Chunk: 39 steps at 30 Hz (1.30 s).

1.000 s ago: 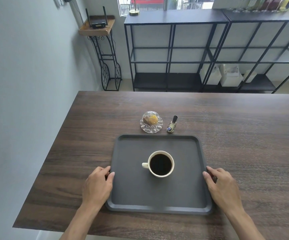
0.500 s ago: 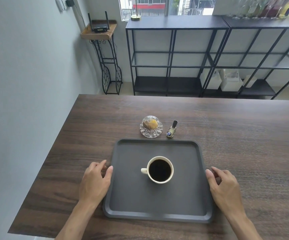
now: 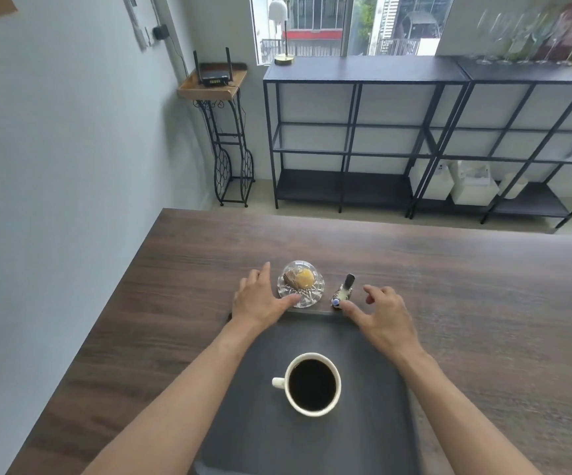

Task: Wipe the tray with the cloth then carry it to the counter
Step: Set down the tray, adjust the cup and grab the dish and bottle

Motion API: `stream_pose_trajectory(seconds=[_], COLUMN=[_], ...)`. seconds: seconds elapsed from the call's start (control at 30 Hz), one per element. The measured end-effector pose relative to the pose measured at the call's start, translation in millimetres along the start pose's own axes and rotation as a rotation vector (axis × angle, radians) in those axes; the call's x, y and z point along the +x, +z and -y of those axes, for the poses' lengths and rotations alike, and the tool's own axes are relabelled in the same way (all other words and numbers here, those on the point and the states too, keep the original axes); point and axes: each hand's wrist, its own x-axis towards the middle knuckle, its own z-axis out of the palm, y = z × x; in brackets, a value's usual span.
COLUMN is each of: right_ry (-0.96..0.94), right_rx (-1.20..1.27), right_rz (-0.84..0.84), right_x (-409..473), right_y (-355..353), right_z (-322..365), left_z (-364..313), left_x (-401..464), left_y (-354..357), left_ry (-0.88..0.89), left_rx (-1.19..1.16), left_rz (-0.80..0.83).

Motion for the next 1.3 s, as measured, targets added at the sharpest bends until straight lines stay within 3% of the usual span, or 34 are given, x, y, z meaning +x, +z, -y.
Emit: stream_pose_trajectory(seconds=[0.27,0.93,1.3], right_ry=[0.093,0.234,0.053], right_rx=[-0.049,0.081,0.152], right_rz=[0.106,0.051,0.133], right_x=[30,41,64], right_y=[16,31,61], right_z=[19,41,139], left_z=[-22,16,113], left_x=[22,54,67], left_y=[17,8,-51], left_ry=[0.002,0.196,0.075], left_rx=[0.086,0.04,0.024], left_rz=[0.054,0.002,-0.054])
